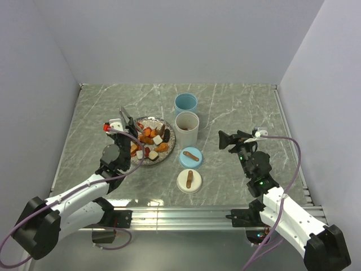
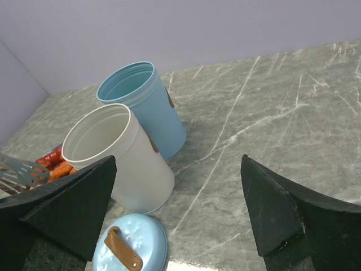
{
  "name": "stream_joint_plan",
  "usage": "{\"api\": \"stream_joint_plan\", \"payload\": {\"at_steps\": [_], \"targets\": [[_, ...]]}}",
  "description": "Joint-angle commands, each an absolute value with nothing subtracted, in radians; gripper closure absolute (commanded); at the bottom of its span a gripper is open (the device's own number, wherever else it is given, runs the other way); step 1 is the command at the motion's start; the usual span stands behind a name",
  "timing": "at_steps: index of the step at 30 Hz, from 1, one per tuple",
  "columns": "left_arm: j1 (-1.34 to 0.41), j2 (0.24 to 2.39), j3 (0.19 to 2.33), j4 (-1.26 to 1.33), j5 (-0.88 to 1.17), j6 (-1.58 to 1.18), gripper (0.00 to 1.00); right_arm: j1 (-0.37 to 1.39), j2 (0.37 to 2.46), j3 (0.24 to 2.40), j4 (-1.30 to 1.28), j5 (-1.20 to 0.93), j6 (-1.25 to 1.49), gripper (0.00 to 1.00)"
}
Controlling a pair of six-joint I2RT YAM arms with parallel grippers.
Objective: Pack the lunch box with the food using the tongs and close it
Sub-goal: Pick up the food using the clamp
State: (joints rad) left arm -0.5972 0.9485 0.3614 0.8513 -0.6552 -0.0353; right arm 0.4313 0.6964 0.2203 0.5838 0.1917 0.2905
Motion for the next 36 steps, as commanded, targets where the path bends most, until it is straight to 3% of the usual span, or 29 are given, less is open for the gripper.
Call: {"api": "stream_joint_plan", "payload": {"at_steps": [1, 27, 30, 36], "targets": [[-0.588, 0.974, 0.35, 0.962, -0.655, -0.026, 0.56, 0.425, 0.699, 0.227, 0.632, 0.183, 0.275, 0.02], [-0.459, 1.173, 0.359, 1.075, -0.403, -0.132, 0.59, 0.425, 0.701, 0.229, 0.634, 0.166, 0.272, 0.02], [-0.448, 1.196, 0.365, 1.109, -0.373, -0.126, 0.62, 0.423, 0.701, 0.229, 0.634, 0.164, 0.272, 0.02], [-0.448, 1.192, 0.377, 1.105, -0.344, -0.127, 0.83, 0.423, 0.698, 0.227, 0.634, 0.166, 0.272, 0.02]]}}
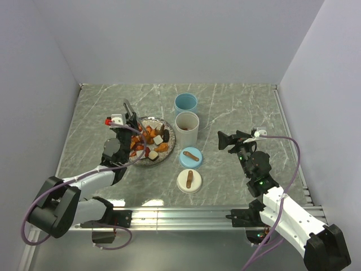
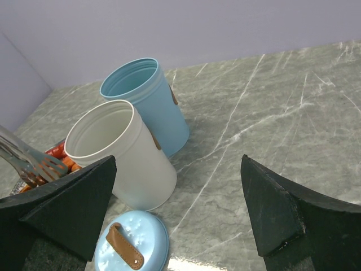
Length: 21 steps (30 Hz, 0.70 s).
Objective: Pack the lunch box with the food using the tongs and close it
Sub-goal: Pick up the food using the clamp
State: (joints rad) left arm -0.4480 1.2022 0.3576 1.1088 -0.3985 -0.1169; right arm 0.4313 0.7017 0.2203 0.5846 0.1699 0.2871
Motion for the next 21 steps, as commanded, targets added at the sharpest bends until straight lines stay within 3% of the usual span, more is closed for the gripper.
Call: {"api": "stream_joint_plan", "payload": {"at_steps": [1, 7, 21], "targets": [[-0.448, 1.177, 0.373, 1.085, -0.338, -0.129, 0.87, 0.425, 0.698, 0.229, 0.634, 0.166, 0.272, 0.02], [-0.448, 1.003, 0.38, 0.965, -0.324, -0.138, 0.96, 0.425, 0.696, 0.229, 0.632, 0.167, 0.272, 0.02], [-0.462, 0.896, 0.517, 0.809, -0.235, -0.141, 0.99, 0.425, 0.698, 0.23, 0.63, 0.17, 0.273, 0.02]]}}
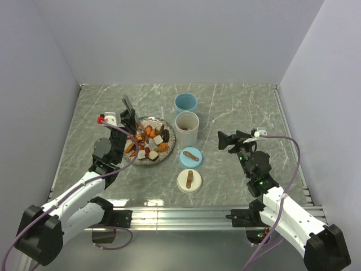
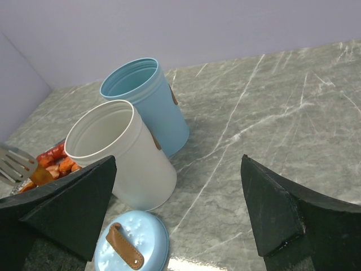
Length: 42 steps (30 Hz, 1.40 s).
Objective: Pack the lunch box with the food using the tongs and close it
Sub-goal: Pick up the food using the clamp, then place the food into the lunch box
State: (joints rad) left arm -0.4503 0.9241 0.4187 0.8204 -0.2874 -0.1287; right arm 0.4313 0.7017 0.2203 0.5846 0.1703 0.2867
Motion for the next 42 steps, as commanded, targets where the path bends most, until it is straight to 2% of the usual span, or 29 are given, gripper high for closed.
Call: {"api": "stream_joint_plan", "payload": {"at_steps": [1, 15, 31, 34, 36, 39, 42], "targets": [[-0.468, 0.897, 0.541, 0.792, -0.227, -0.138, 0.99, 0.425, 0.698, 0.23, 0.63, 0.172, 0.273, 0.02], [-0.683, 1.103, 0.986, 0.644, -0.127, -0.038, 0.99, 0.425, 0.696, 0.229, 0.629, 0.176, 0.275, 0.02], [-0.741, 1.321, 1.108, 0.661, -0.072, -0.021, 0.96, 0.425, 0.695, 0.227, 0.634, 0.173, 0.273, 0.02], [-0.744, 1.328, 1.106, 0.667, -0.08, -0.023, 0.87, 0.425, 0.698, 0.227, 0.634, 0.172, 0.273, 0.02], [-0.747, 1.33, 1.103, 0.672, -0.086, -0.021, 0.73, 0.425, 0.698, 0.227, 0.634, 0.172, 0.273, 0.02], [-0.749, 1.333, 1.103, 0.669, -0.098, -0.012, 0.61, 0.425, 0.698, 0.229, 0.634, 0.172, 0.272, 0.02], [-0.752, 1.331, 1.103, 0.667, -0.107, -0.011, 0.59, 0.425, 0.699, 0.227, 0.635, 0.172, 0.272, 0.02]]}}
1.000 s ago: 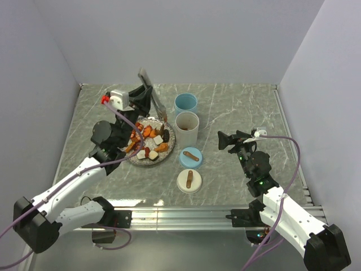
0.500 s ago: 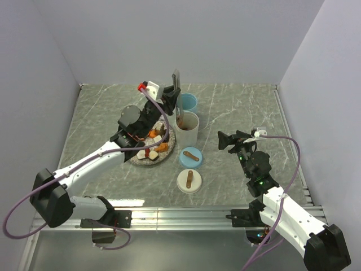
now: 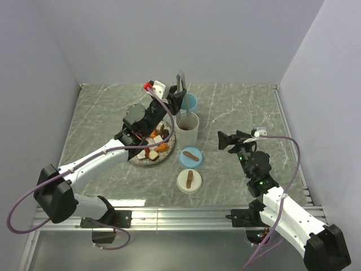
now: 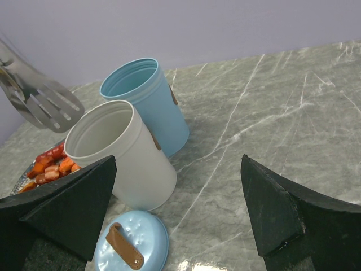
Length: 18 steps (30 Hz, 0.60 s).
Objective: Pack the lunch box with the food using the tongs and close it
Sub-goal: Place the food into the lunch box
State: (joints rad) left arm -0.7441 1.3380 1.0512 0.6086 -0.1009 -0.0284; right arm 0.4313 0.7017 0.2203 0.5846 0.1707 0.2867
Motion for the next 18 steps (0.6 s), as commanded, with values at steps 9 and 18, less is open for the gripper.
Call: {"api": "stream_joint_plan", "payload": {"at_steps": [9, 18], "targets": [[-0.756, 1.25, 1.036, 0.71, -0.19, 0.038, 0.61, 0.423, 0.706, 0.23, 0.638, 0.175, 0.272, 0.02], [-0.756, 1.036, 0.816, 0.764, -0.432, 0.098, 0.59, 0.423, 0.703, 0.229, 0.637, 0.173, 0.272, 0.02]]}}
